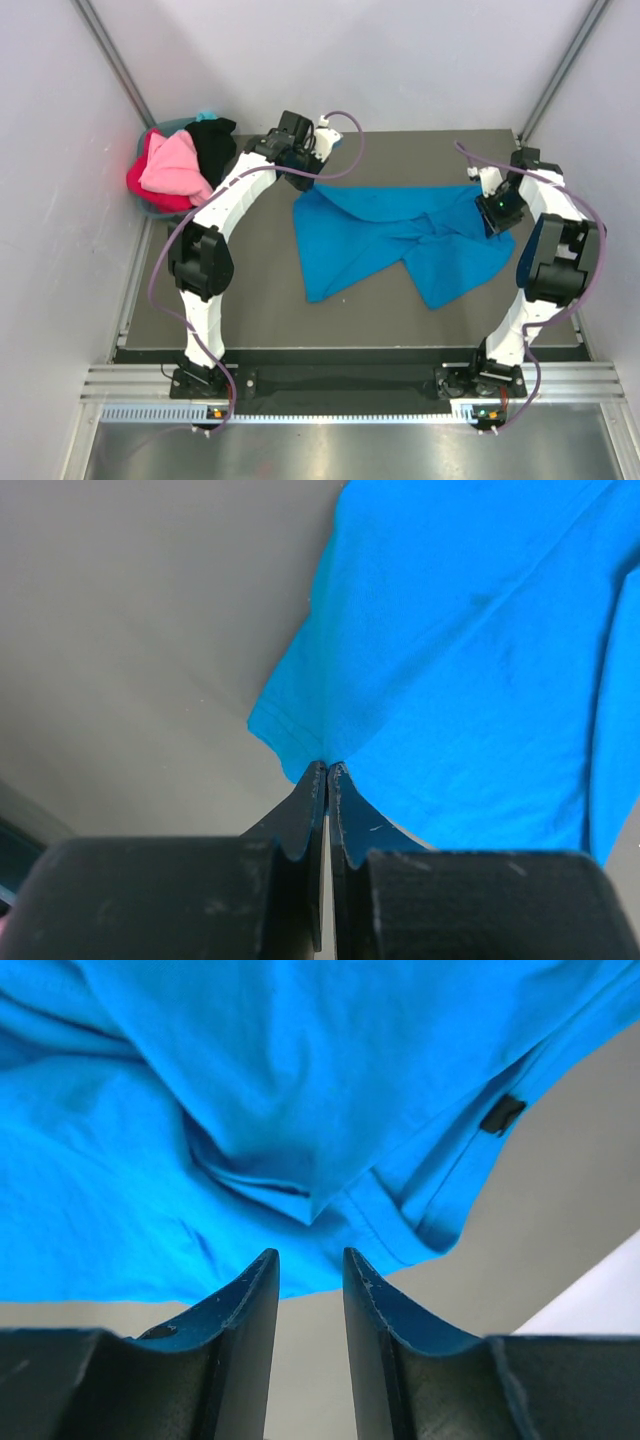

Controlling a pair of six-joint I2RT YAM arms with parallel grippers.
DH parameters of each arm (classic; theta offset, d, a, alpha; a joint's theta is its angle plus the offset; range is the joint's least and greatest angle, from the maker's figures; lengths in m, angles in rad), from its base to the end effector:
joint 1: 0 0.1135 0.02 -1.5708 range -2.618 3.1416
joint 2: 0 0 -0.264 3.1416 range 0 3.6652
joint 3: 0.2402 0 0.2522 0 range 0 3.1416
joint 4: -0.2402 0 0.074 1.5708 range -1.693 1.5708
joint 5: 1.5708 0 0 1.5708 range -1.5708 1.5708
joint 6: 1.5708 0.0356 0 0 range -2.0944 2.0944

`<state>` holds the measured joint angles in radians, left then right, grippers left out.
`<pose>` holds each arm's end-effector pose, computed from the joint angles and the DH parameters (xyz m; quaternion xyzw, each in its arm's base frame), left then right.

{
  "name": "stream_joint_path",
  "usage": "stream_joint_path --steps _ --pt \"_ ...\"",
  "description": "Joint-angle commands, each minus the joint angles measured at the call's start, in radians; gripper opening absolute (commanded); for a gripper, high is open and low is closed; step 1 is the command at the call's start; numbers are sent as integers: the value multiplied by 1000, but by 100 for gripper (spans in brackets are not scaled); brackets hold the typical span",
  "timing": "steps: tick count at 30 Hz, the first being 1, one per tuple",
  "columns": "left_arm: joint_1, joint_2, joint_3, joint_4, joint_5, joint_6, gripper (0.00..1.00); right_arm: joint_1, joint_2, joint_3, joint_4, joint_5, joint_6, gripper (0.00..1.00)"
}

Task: Fold and stack the t-shirts
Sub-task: Flatten the tshirt out

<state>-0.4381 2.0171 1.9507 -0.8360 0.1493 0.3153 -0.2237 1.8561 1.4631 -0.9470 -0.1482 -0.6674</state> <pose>0.4053 -0.1957 0.3095 0.3693 0.8670 -0.0904 0.3222 0.3605 -0.0766 0.2221 -0.2263 0.9645 0.0169 0.1353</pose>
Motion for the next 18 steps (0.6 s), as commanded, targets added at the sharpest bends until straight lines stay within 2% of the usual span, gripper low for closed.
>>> stream_joint_path --steps 1,18 --pt "4 3 24 29 18 -13 3 -14 -18 34 -38 -63 -35 33" --pt "-1 6 17 18 -8 -10 3 -39 150 177 -67 -134 -24 33"
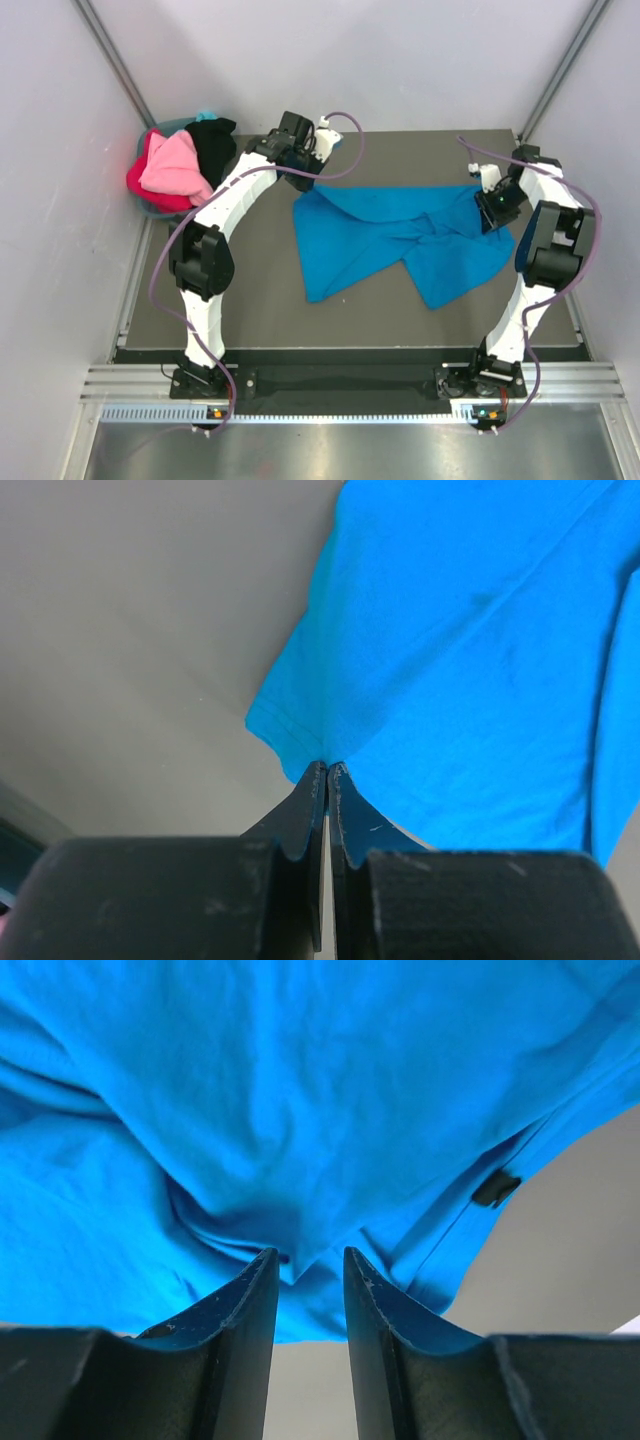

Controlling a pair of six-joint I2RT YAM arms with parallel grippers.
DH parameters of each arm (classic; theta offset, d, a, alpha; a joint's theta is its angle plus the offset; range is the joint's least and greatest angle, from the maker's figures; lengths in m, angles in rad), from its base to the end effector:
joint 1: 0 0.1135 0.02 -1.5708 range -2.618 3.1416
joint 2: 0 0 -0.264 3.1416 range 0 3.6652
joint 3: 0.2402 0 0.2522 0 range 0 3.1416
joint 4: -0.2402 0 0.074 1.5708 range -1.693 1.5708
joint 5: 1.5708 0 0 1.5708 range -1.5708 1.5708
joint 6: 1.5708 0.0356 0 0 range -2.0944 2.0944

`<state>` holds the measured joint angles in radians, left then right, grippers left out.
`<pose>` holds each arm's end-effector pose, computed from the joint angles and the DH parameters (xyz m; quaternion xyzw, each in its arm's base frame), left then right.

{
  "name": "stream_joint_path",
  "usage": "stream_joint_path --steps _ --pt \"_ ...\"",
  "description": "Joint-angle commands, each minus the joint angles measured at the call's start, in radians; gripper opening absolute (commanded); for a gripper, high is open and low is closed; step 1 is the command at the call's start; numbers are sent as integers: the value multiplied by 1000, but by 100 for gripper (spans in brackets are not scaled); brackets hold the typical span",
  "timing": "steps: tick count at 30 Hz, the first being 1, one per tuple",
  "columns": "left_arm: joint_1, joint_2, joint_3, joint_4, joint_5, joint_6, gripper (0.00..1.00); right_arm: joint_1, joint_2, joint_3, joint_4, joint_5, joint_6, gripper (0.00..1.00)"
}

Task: Fold and stack the t-shirts
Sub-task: Flatten the tshirt out

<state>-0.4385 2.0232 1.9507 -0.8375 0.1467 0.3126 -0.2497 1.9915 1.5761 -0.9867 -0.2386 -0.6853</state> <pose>0.4062 -0.1962 0.3068 0.3681 0.8689 -0.0895 0.3185 0.3842 -0.0893 0.2035 -0.2236 0.9638 0.0682 0.1281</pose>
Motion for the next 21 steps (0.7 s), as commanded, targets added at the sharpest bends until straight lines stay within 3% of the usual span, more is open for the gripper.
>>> stream_joint_path --steps 1,11,21 --pt "-2 0 17 20 -7 -6 3 -14 18 73 -33 -48 -8 33" --pt "0 3 8 28 -2 -9 3 -40 1 79 -118 -160 -46 35" --pt "-6 11 17 23 -4 -9 3 -57 36 100 -130 -163 -46 36"
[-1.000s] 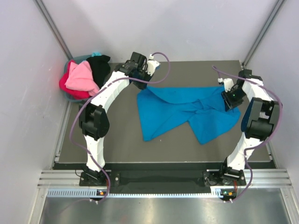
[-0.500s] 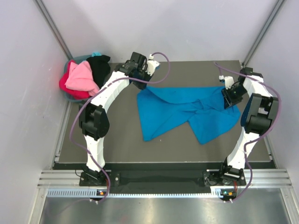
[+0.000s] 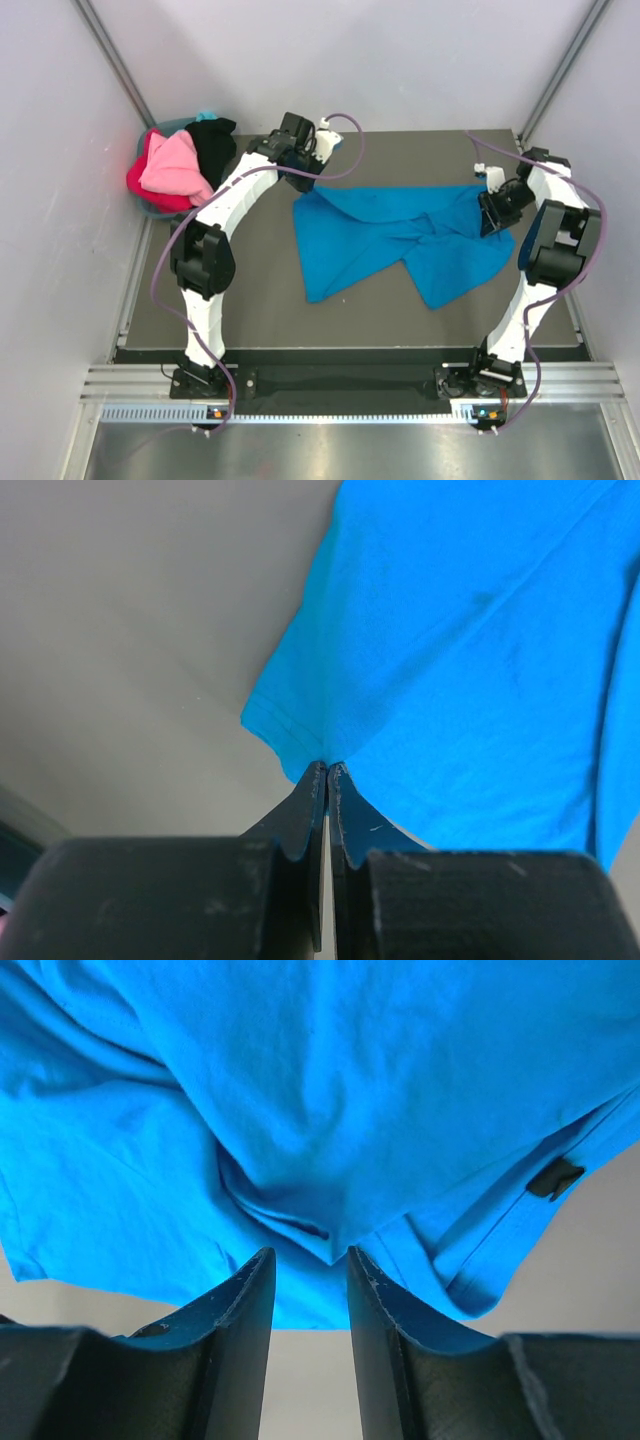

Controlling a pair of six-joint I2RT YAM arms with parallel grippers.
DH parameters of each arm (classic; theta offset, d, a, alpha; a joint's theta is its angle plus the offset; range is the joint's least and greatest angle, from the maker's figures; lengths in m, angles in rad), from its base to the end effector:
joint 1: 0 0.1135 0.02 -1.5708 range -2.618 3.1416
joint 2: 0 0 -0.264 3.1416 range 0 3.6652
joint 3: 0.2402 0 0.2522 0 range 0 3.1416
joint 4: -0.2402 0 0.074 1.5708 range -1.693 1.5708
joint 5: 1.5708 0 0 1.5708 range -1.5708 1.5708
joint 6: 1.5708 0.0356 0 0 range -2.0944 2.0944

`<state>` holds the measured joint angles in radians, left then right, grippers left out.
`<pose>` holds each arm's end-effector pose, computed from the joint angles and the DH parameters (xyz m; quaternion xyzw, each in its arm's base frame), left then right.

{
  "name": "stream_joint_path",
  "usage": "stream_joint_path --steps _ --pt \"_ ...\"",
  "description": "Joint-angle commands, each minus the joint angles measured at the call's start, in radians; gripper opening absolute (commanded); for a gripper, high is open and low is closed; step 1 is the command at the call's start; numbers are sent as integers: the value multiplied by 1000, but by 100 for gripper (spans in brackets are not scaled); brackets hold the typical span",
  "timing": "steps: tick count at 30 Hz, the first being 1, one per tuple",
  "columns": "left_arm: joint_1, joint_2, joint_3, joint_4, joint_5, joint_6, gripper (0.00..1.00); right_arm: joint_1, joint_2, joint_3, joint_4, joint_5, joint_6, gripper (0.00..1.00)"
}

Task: Fold and stack the t-shirts
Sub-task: Flatten the tshirt out

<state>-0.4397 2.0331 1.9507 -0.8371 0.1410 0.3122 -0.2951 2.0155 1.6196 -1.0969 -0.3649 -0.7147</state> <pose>0.4078 -0.1974 0.3025 0.3680 0.8708 -0.0869 0.3142 0.3779 -0.1016 0.2058 -0.2116 0.9596 0.1401 0.1213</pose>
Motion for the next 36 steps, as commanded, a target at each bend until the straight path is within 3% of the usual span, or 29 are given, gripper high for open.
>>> stream_joint_path --steps 1,14,21,29,36 --pt "-4 1 17 23 2 -9 3 -13 18 60 -23 -43 -17 36" --pt "-7 3 8 23 -12 -2 3 -13 60 71 -50 -68 -23 35" --pt "-8 10 14 26 -11 -4 3 -12 66 72 -41 -71 -8 22" --pt "-8 6 7 26 -15 -2 3 -13 69 72 -43 -60 -8 22" --pt "-7 10 10 26 -18 1 3 -13 65 72 -34 -62 -2 0"
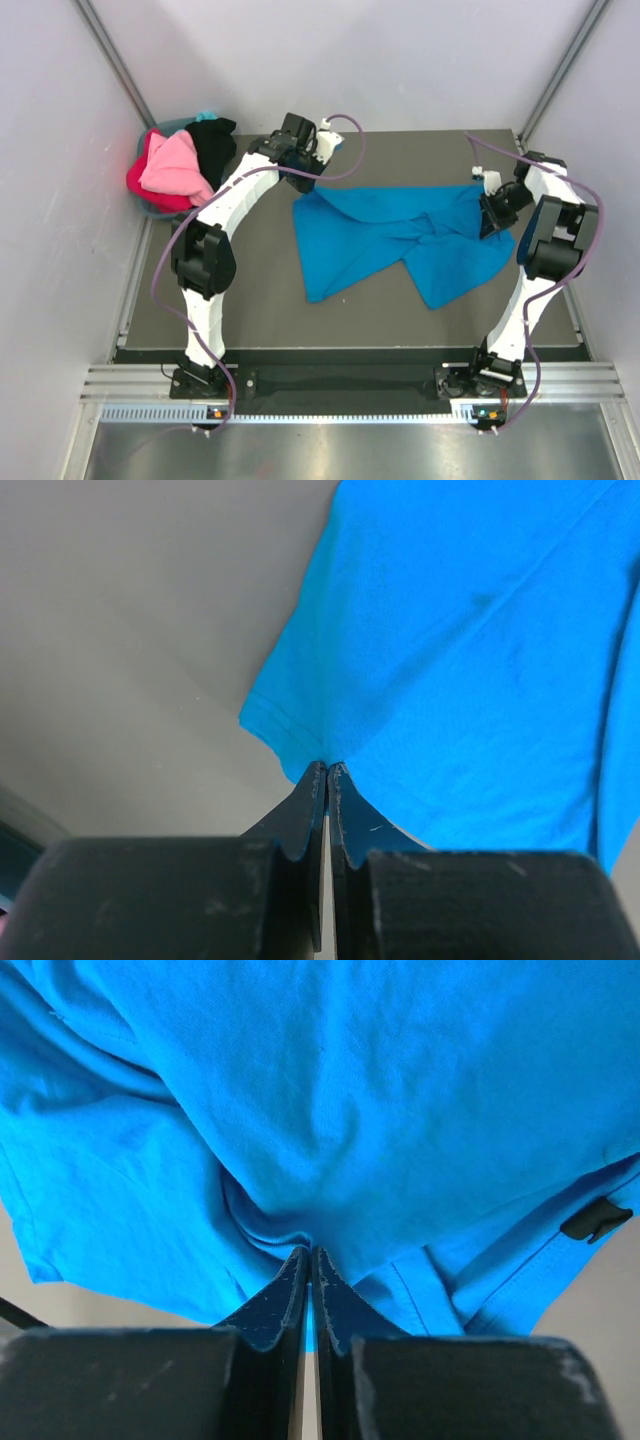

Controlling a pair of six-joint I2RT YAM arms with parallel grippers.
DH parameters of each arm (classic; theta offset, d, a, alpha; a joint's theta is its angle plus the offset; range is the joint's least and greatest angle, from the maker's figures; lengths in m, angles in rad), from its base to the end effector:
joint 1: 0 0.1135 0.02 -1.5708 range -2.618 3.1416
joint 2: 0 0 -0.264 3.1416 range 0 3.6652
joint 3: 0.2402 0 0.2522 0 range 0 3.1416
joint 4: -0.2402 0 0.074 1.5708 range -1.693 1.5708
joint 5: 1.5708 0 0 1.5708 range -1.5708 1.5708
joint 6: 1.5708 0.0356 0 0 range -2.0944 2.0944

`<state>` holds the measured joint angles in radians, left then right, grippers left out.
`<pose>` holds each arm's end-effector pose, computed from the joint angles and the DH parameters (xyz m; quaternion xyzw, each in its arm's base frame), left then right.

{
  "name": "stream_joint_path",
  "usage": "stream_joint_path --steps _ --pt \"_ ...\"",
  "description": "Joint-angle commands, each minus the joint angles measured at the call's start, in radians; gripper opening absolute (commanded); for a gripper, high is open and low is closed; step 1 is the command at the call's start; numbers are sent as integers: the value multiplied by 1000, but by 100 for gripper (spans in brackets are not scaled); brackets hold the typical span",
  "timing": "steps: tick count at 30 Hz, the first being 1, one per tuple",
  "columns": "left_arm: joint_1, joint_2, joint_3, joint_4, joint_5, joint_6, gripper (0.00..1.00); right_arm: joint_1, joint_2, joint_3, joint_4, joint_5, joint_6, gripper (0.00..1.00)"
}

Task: Fold and stack the t-shirts
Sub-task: Flatten the tshirt out

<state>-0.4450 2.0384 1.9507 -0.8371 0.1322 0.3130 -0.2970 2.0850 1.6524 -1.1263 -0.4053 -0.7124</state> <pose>0.4078 -0.1997 0.3002 0.3696 0.8713 -0.0834 0.3119 0.3853 -0.1032 0.1884 -0.2032 0.9582 0.1733 0.1024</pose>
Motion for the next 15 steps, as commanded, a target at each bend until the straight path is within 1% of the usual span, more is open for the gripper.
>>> stream_joint_path --steps 1,5,6,8,9,12,15 --pt "-3 5 11 27 -11 1 3 -10 -11 46 0 -20 -2 0" --pt "-1 -12 20 42 -60 18 2 -10 -68 127 26 -17 21 0" --pt "0 -24 25 46 -93 21 2 -8 -78 197 26 -20 40 0" --pt "2 -40 39 59 -123 29 0 -7 -104 277 29 -32 70 0" --pt "0 -59 43 73 -173 28 0 -2 -112 355 33 -33 102 0" --pt "0 -95 54 90 -207 9 0 16 -150 460 69 -27 155 0" --pt "0 -133 83 102 -264 5 0 41 -204 483 137 9 183 0"
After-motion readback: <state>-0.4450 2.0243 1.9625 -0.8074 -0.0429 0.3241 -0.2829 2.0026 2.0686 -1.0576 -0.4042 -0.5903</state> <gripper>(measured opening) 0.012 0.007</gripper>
